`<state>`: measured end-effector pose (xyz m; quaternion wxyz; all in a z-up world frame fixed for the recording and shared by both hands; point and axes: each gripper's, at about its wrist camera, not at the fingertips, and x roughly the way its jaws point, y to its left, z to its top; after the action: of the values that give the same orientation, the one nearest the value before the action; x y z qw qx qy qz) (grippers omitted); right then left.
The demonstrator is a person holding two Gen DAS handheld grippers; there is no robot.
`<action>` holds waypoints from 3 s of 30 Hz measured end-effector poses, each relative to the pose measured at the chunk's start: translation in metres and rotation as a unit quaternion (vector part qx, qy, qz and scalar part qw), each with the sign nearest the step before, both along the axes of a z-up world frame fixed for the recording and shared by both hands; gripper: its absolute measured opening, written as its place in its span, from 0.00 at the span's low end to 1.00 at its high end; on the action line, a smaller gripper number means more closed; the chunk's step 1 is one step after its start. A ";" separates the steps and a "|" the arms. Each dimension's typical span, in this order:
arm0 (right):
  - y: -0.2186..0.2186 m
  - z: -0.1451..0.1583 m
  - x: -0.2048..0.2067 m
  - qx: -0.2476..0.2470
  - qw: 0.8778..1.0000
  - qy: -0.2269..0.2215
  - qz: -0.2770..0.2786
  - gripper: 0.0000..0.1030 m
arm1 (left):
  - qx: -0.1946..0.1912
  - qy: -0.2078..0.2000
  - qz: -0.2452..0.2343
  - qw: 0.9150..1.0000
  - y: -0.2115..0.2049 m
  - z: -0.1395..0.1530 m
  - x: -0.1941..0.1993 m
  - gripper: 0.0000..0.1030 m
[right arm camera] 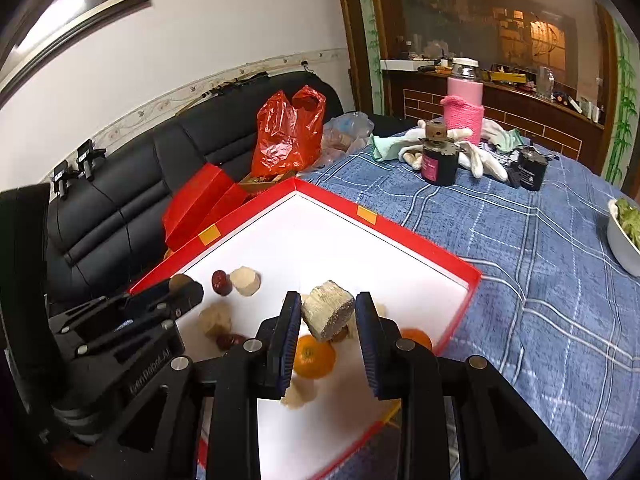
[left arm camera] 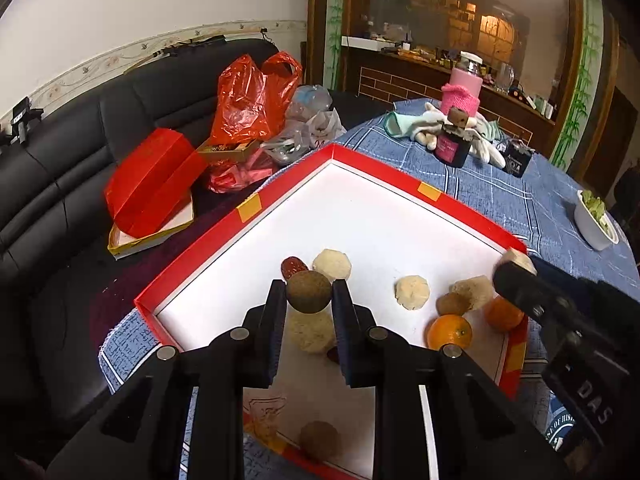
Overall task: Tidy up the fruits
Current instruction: 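Carry the brown fruit and the white pastry over the white tray with both tools, then open the left tool to drop the fruit while the right tool drops the pastry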
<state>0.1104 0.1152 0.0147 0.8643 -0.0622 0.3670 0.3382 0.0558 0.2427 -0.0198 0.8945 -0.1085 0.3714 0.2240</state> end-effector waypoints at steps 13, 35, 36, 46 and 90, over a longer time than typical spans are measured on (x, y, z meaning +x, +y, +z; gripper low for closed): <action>0.018 -0.020 0.032 -0.017 1.000 0.026 0.004 0.27 | 0.001 0.015 -0.012 1.000 -0.010 -0.004 0.016 0.20; 0.031 -0.017 0.035 -0.031 0.999 0.025 0.014 0.27 | -0.012 0.018 -0.005 1.000 0.002 -0.005 0.020 0.20; 0.032 -0.017 0.035 -0.034 0.999 0.024 0.014 0.27 | -0.012 0.019 -0.005 1.000 0.003 -0.006 0.021 0.20; 0.047 -0.025 0.052 -0.037 0.999 0.035 0.000 0.27 | -0.016 0.031 0.017 0.999 0.020 -0.013 0.029 0.20; -0.032 0.019 0.013 -0.004 0.999 -0.015 -0.035 0.81 | 0.015 -0.002 -0.032 0.999 -0.050 0.016 -0.013 0.97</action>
<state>0.1238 0.0834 0.0339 0.8807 -0.0576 0.3578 0.3050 0.0427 0.1929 -0.0038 0.9034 -0.0835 0.3698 0.2006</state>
